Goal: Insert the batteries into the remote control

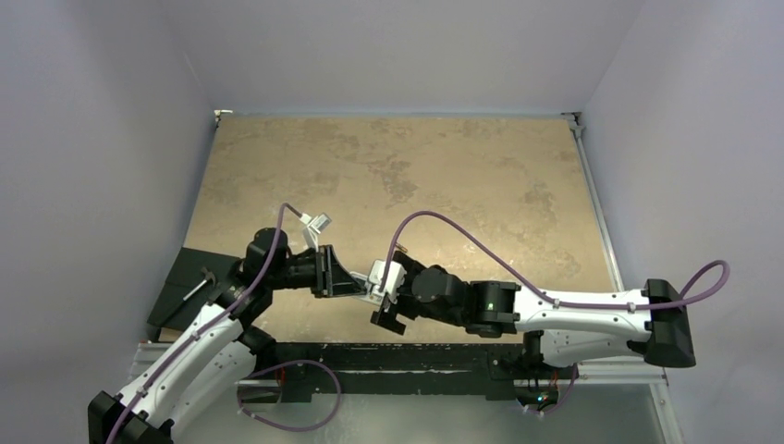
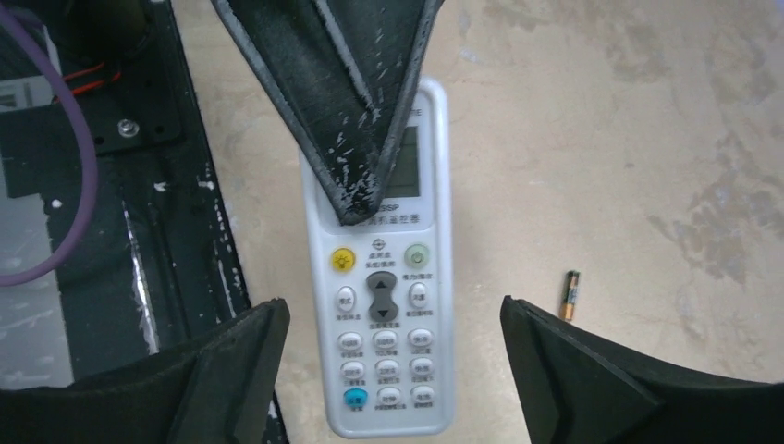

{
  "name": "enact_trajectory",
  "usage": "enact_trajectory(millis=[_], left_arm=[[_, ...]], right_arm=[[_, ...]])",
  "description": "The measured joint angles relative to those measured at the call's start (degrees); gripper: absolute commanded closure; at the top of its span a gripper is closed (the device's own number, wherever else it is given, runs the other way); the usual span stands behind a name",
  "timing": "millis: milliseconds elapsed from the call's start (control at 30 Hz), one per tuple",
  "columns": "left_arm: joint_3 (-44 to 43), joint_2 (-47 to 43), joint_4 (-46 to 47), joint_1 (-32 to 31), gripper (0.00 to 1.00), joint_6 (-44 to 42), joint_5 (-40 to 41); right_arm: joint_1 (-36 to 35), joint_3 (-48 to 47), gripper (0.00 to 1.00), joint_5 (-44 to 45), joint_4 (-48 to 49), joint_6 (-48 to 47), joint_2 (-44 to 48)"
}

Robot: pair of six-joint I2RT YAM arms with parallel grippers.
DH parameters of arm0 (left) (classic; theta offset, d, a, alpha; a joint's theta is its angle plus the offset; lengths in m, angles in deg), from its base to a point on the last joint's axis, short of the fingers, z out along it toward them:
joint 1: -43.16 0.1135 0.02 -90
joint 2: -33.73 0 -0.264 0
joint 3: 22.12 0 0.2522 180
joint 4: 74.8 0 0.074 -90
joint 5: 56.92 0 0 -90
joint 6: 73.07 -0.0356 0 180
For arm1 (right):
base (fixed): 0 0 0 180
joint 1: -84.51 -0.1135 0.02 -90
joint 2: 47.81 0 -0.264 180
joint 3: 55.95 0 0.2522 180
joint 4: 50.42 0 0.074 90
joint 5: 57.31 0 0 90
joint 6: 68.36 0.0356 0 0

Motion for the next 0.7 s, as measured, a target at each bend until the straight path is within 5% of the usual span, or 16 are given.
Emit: enact_trajectory(millis=[700], left_arm=[[4.9,-0.6,15.6,0.0,1.0,18.2,1.2]], right_arm=[[0.0,-2.7,0.04,7.0,-5.7,0.8,6.3]])
